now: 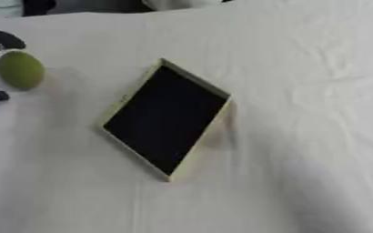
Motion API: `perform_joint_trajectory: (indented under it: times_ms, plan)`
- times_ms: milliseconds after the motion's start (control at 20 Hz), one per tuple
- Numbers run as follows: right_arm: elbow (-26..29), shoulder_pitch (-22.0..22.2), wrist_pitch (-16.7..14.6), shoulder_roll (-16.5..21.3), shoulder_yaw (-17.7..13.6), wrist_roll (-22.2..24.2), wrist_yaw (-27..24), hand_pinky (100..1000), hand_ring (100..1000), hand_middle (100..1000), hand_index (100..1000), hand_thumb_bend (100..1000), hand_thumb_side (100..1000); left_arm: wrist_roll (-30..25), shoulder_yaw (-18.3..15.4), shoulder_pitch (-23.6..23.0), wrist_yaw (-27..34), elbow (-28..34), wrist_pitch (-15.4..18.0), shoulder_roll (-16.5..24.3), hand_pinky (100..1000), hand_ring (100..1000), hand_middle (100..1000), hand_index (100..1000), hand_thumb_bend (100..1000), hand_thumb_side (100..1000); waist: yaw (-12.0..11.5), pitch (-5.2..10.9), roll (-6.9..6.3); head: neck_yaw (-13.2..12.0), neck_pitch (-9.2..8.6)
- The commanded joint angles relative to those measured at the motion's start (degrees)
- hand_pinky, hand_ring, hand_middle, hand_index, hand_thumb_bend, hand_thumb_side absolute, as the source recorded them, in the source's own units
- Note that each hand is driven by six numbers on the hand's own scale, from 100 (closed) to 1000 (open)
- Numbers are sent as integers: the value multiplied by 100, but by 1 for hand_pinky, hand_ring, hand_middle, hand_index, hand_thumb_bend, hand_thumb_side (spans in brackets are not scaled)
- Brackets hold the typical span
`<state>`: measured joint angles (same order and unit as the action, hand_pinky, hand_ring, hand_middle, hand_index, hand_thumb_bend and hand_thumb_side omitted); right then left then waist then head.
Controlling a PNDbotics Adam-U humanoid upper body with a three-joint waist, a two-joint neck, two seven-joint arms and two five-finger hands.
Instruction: Pick up objects on the table and place them in the box.
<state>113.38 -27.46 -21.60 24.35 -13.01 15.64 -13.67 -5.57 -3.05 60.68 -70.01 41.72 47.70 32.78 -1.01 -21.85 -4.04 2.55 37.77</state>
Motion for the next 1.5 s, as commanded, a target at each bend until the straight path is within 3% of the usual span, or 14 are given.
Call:
perform_joint_trajectory:
  times_ms: [50,250,650,850,950,1050,1150,1300,1500]
  plan:
    - [121,-60,6,55,-7,20,-26,708,803,603,848,100,536,-246,-126,182,286,-19,-194,45,957,938,850,966,497,100,8,133,25,-24,-15]
    - [121,-73,13,44,-6,18,-31,709,802,603,849,100,536,-540,-174,250,511,-100,-484,-22,932,927,836,955,455,100,25,131,23,-28,-21]
    - [121,-88,27,27,-6,22,-37,709,803,603,849,100,536,-1182,-195,302,471,-305,-680,-110,878,894,794,920,447,100,55,121,22,-42,-23]
    - [121,-87,31,27,-8,23,-35,709,803,603,849,100,536,-1082,-203,280,425,-259,-806,-108,720,739,631,820,347,100,53,123,19,-36,-18]
    - [121,-85,31,28,-10,22,-34,709,803,603,849,100,535,-896,-195,265,423,-198,-880,-104,632,656,554,760,257,100,50,124,20,-36,-17]
    - [121,-81,32,30,-11,23,-31,709,803,602,849,100,535,-652,-188,253,431,-119,-974,-97,551,586,494,697,228,100,46,124,20,-34,-19]
    - [121,-76,35,30,-13,24,-26,709,803,602,849,100,535,-346,-160,243,399,-27,-1069,-87,494,537,447,642,233,100,44,124,20,-37,-19]
    - [121,-76,33,30,-15,23,-24,709,803,603,849,100,535,95,-125,234,309,139,-1122,-82,447,496,411,597,309,100,41,123,21,-33,-23]
    - [121,-79,31,34,-23,9,-24,710,803,603,849,100,535,547,-49,203,178,621,-992,-59,421,476,401,582,486,100,33,124,19,-7,-38]
